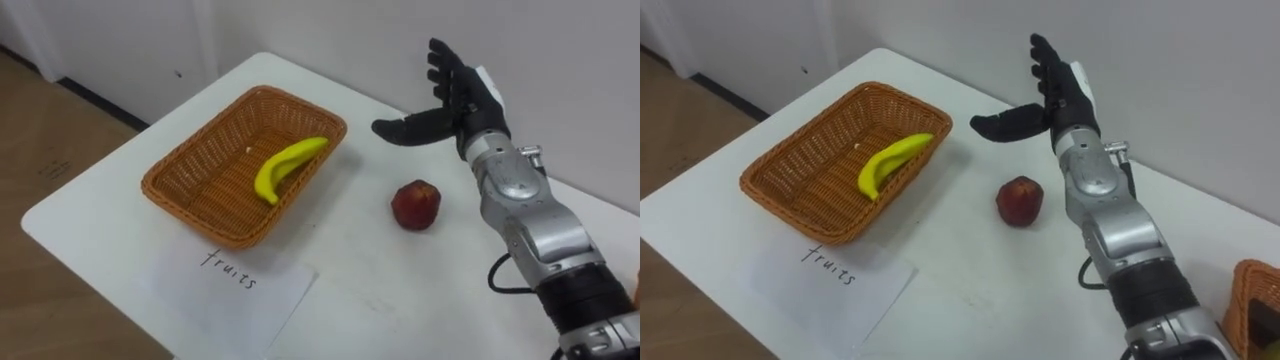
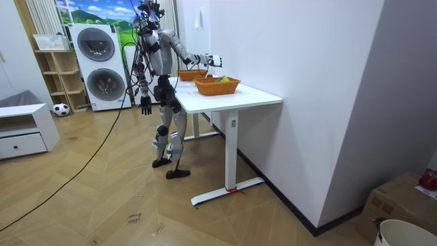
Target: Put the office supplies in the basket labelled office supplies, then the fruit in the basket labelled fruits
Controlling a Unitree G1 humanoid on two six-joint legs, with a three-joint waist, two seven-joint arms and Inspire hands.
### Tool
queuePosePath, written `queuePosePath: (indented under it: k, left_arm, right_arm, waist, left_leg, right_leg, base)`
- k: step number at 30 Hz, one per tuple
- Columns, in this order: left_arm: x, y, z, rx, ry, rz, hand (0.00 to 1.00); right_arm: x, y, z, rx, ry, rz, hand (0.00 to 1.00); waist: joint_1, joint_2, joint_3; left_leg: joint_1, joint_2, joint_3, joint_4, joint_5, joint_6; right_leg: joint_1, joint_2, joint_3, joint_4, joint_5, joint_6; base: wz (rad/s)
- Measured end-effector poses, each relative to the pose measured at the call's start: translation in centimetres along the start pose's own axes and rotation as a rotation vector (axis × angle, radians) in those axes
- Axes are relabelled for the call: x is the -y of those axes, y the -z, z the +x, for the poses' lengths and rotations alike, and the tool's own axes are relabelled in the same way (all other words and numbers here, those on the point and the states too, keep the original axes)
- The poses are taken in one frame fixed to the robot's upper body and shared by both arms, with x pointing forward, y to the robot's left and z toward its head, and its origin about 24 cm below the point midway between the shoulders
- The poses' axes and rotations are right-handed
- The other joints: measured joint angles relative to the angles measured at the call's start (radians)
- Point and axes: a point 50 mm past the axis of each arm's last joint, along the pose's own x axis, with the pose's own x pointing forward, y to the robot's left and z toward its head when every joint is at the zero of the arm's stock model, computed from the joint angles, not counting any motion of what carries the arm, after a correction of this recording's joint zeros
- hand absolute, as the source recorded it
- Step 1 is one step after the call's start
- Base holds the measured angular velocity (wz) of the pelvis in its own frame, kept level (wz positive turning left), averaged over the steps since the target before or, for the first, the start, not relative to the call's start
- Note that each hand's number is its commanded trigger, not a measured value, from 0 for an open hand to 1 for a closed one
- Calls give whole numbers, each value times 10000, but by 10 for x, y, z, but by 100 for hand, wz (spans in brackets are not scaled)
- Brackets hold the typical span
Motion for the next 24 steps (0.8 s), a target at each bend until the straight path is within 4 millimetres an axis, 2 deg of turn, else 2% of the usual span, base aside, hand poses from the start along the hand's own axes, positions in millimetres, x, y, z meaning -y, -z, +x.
queuePosePath:
  k: [3, 7, 15, 24]
  left_arm:
    - [2, -1, 0, -10, 45, -17, 0]
    - [4, 2, 0, -130, 106, -13, 0]
    - [4, 3, 0, -287, 105, -3, 0]
    - [7, -3, 0, -75, 115, 144, 0]
  right_arm:
    - [0, 7, -3, -203, -13, 17, 0]
    - [0, 12, -5, -349, -20, 50, 0]
    - [-1, 14, -5, -422, -10, 15, 0]
    - [-1, 37, -12, -1193, -176, 37, 0]
  waist:
    - [-9, 86, -28]
    - [-37, 157, -2]
    - [-231, 151, -7]
    - [-327, 177, 7]
  left_leg:
    - [3, 0, -2, 3, 0, 0]
    - [2, -2, -2, 4, 0, 0]
    - [-174, -24, 1, 37, 1, 1]
    - [-187, -2, 312, 72, 2, 2]
  right_leg:
    - [1, 0, -3, 0, 0, 0]
    - [-2, -3, -2, 1, 0, 0]
    - [-173, -40, -41, 25, 0, 0]
    - [-166, -72, -92, 18, -1, 1]
  base:
    - [0]
    - [0]
    - [1]
    - [-1]
